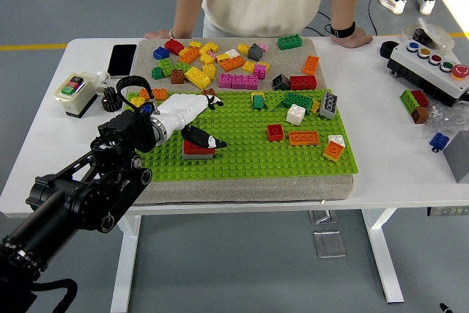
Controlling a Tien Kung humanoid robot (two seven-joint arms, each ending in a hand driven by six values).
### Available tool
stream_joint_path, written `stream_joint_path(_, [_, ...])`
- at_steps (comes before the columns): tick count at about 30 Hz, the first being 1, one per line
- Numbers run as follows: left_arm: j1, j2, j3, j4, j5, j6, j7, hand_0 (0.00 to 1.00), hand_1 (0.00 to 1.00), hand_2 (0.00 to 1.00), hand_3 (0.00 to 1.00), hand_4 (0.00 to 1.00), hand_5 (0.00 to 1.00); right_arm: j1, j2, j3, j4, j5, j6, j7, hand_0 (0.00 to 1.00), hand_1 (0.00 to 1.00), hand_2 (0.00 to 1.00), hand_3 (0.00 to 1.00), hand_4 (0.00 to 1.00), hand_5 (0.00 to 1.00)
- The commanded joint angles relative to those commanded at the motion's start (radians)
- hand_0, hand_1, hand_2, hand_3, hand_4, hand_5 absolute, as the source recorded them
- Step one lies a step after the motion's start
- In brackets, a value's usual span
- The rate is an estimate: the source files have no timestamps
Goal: Pick up the brick,pile it on top of brick,press brick,pick up the brick,pile it on top of brick,press brick
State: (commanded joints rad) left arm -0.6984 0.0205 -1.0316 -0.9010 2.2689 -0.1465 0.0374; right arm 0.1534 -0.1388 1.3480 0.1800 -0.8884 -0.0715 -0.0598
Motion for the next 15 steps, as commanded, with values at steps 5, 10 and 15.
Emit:
stream_joint_path(5, [-0.001, 0.002, -0.004, 0.004, 0.000, -0.002, 0.000, 0.849, 0.784, 0.807, 0.845, 0.998, 0.454, 0.001, -0.001, 0.001, 0.000, 0.000, 0.001, 0.000, 0.751, 0.676, 0.721, 0.718, 0.998, 0.648])
stream_joint_path(10, [-0.003, 0.003, -0.007, 0.007, 0.000, -0.003, 0.001, 0.850, 0.783, 0.806, 0.842, 0.998, 0.443, 0.001, -0.001, 0.002, 0.000, 0.001, 0.003, 0.000, 0.752, 0.676, 0.722, 0.720, 0.998, 0.647])
stream_joint_path(15, [-0.004, 0.005, -0.010, 0.011, 0.000, -0.006, 0.001, 0.850, 0.782, 0.805, 0.841, 0.998, 0.436, 0.001, -0.002, 0.004, 0.000, 0.002, 0.002, 0.000, 0.752, 0.676, 0.722, 0.721, 0.998, 0.647])
